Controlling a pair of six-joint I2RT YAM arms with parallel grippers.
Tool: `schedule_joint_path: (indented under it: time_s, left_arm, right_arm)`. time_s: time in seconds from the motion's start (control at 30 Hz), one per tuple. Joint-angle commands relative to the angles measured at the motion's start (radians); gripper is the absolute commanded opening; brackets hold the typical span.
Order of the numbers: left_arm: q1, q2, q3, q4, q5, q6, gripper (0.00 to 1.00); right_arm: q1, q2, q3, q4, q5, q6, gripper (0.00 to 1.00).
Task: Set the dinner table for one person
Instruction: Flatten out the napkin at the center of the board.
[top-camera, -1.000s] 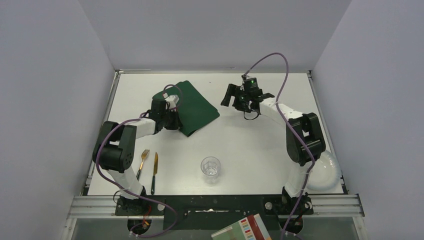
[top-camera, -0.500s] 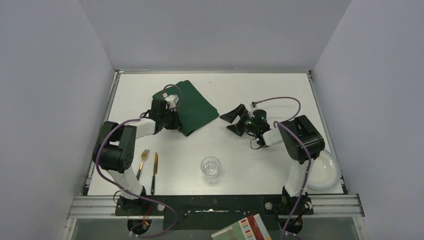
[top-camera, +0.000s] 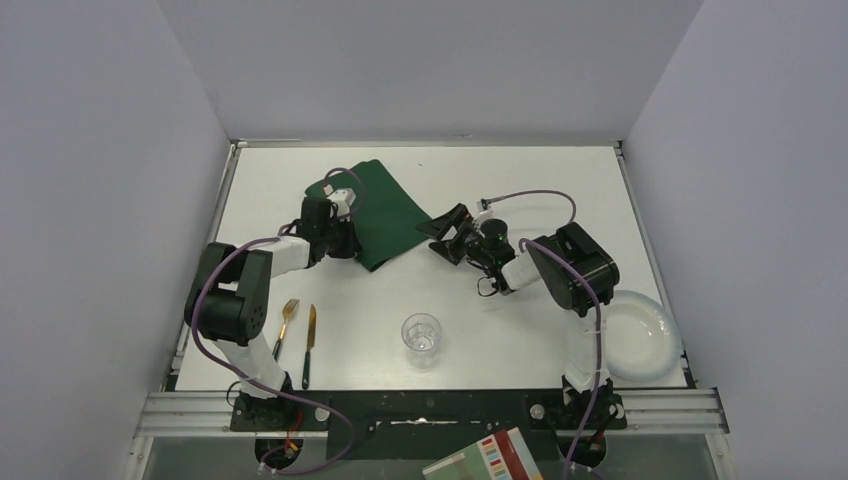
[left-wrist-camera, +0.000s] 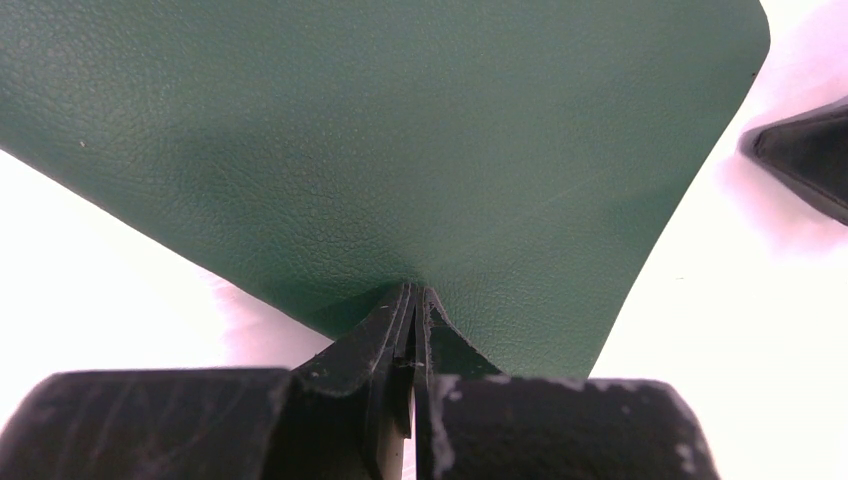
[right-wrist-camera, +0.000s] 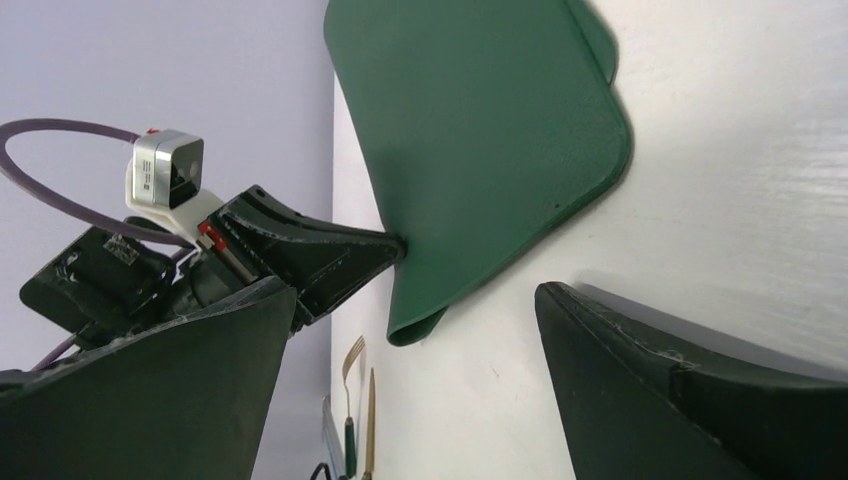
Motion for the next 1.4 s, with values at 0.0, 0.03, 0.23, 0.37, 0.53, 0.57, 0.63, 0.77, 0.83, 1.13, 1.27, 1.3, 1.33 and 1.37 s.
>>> schedule_joint_path:
  time_s: [0.0,0.03,0.23,0.37,0.53,0.57,0.63,0.77,0.83,1.13,1.27,1.3,1.33,1.37]
  left_arm:
    - [0.017,-0.015,0.002,-0.006,-0.035,0.023,0.0]
    - [0.017,-0.014,0.003,-0.006,-0.035,0.023,0.0]
    - [0.017,-0.013,0.007,-0.01,-0.037,0.022,0.0]
    - [0.018,-0.016,0.008,-0.014,-0.039,0.023,0.0]
    - [0.021,-0.015,0.008,-0.015,-0.036,0.021,0.0]
    - [0.02,-0.016,0.009,-0.015,-0.036,0.021,0.0]
    - [0.023,-0.021,0.008,-0.015,-0.035,0.021,0.0]
    - [0.028,-0.028,0.004,-0.015,-0.033,0.021,0.0]
    - [0.03,-0.029,0.003,-0.016,-0.031,0.021,0.0]
    - [0.032,-0.013,0.002,-0.006,-0.027,0.017,0.0]
    - [0.041,0.004,-0.016,-0.004,0.002,-0.008,0.0]
    - [0.045,0.013,-0.022,-0.004,0.019,-0.015,0.0]
    - [0.049,0.02,-0.026,-0.005,0.031,-0.02,0.0]
    - [0.051,0.027,-0.03,-0.005,0.042,-0.025,0.0]
  right_arm:
    - [-0.004,-0.011,-0.009,0.034,0.14,-0.087,0.98]
    - [-0.005,-0.01,-0.009,0.024,0.152,-0.095,0.98]
    - [0.003,0.012,0.054,-0.166,0.213,-0.166,0.98]
    - [0.025,0.022,0.15,-0.392,0.258,-0.242,0.97]
    - [0.056,0.013,0.245,-0.587,0.328,-0.329,0.98]
    - [0.064,0.01,0.267,-0.631,0.348,-0.354,0.98]
    - [0.08,0.006,0.314,-0.726,0.383,-0.383,0.98]
    - [0.093,-0.02,0.329,-0.799,0.401,-0.402,0.98]
    - [0.094,-0.041,0.331,-0.838,0.409,-0.417,0.98]
    - [0.102,-0.068,0.332,-0.905,0.395,-0.426,0.98]
    - [0.138,-0.022,0.348,-0.864,0.409,-0.409,0.98]
    - [0.148,-0.008,0.354,-0.859,0.415,-0.405,0.98]
    - [0.156,0.004,0.361,-0.855,0.417,-0.402,0.98]
    - [0.162,0.016,0.37,-0.853,0.418,-0.399,0.98]
